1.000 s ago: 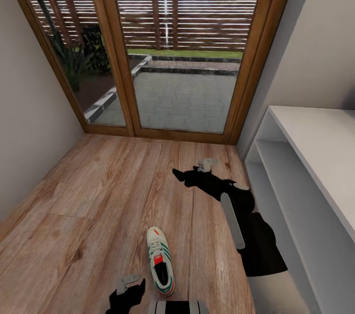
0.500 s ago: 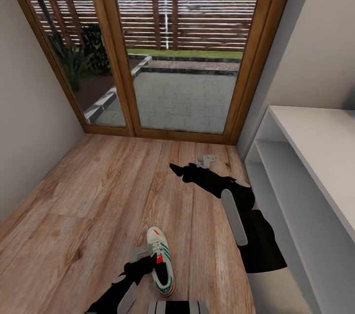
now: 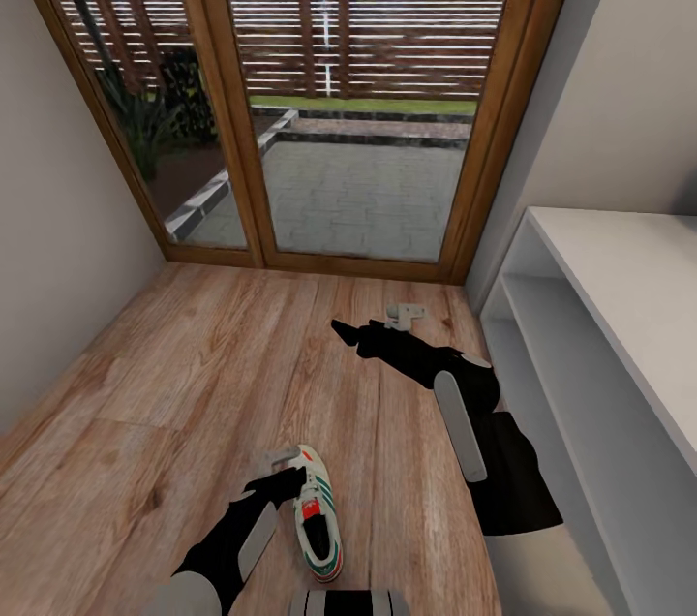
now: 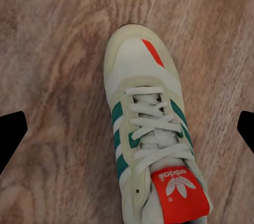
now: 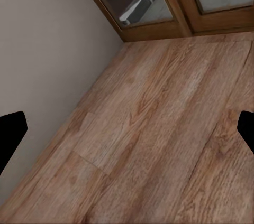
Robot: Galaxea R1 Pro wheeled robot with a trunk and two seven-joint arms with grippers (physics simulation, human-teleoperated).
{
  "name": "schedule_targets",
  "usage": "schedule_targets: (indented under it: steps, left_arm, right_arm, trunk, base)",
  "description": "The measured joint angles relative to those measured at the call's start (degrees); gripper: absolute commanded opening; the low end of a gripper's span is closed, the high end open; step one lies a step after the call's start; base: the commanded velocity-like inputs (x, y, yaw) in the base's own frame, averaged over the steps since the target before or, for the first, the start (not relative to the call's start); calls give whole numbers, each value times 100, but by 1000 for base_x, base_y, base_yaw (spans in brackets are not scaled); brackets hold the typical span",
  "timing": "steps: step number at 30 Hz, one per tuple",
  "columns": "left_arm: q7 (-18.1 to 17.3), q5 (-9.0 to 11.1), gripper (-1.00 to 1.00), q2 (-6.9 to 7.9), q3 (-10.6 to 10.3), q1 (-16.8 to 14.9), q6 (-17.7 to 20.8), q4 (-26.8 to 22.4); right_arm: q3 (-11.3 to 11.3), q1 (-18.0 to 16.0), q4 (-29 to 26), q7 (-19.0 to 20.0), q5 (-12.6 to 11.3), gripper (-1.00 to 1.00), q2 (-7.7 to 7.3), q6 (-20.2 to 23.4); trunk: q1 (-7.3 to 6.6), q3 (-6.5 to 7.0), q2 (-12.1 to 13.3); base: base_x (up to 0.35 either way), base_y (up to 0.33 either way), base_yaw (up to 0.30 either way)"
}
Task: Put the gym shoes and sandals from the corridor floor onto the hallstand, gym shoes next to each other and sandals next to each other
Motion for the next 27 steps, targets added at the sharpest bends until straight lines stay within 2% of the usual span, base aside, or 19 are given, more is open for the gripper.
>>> schedule_targets:
  steps: [21,24,25,26,27]
  left_arm:
    - [-41,-39,100,6,-6,11,30,-9]
    - [-41,-42,100,6,-8,12,30,-9]
    - [-42,-43,100,6,-13,12,30,-9]
    - [-42,-43,100,1,-17,12,30,-14]
    - [-42,-44,100,0,-18,12,30,-15]
  right_arm:
    - [-23,0,-23,6,-33,100,0,0]
    - [-33,0,-25,13,-153,100,0,2]
    - [-33,0,-26,11,-394,100,0,9]
    - [-37,0,-26,10,-528,100,-1,9]
    - [-37,0,-26,9,-549,100,-2,9]
  trunk:
    - [0,0,0]
    - [0,0,0]
    - [0,0,0]
    - [0,0,0]
    - [0,0,0]
  base:
    - [0,0,0]
    - [0,0,0]
    - [0,0,0]
    - [0,0,0]
    - [0,0,0]
